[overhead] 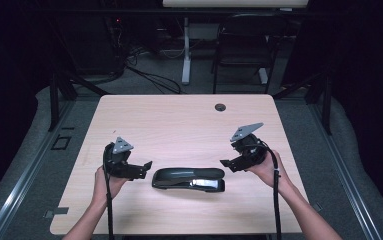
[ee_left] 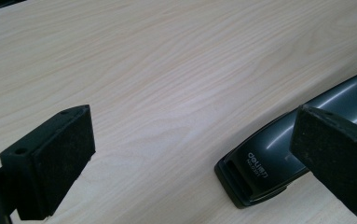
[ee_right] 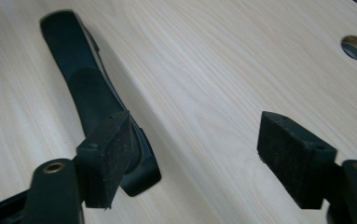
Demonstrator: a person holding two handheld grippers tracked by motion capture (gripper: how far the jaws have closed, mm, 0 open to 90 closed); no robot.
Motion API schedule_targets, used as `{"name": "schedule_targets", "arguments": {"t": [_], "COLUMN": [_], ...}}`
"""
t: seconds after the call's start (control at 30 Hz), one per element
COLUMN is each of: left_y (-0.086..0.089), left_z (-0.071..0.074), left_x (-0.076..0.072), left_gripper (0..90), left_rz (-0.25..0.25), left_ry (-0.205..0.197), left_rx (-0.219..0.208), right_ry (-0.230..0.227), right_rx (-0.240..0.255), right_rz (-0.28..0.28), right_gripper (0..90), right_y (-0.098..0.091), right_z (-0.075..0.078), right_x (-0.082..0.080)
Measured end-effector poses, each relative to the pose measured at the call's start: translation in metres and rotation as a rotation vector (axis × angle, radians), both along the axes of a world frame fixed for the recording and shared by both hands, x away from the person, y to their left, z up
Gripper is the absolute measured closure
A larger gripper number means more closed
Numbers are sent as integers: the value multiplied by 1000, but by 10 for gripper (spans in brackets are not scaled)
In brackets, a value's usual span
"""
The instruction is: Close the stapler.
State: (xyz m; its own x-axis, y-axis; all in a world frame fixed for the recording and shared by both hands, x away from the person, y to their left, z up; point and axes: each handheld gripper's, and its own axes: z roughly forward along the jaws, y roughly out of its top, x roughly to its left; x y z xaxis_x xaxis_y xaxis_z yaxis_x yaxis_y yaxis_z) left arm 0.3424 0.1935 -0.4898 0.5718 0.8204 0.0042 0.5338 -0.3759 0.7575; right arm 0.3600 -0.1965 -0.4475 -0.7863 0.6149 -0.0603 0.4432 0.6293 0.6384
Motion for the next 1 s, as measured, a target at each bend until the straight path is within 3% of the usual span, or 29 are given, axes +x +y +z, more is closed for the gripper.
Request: {"name": "schedule_targets", "arguments": {"t": [0.3, 0.57, 0.83, 1.0], "left_y": [6, 5, 6, 5], "left_z": [0, -1, -4, -5], "left_x": [-2, -1, 1, 2], "left_gripper": [4, 4, 3, 4], "left_rz": [22, 17, 21, 5], "left_ry": [1, 4, 10, 28], "left_rx": [-12, -8, -6, -8], "right_ry": [2, 5, 9, 34], "right_rx": [29, 25, -2, -64], "right_rz": [-106, -168, -258, -320], "right_gripper": [158, 146, 131, 63], "right_y": [-33, -52, -76, -91], "right_z": [-5, -11, -27, -45], "right_x": [-1, -3, -9, -15]}}
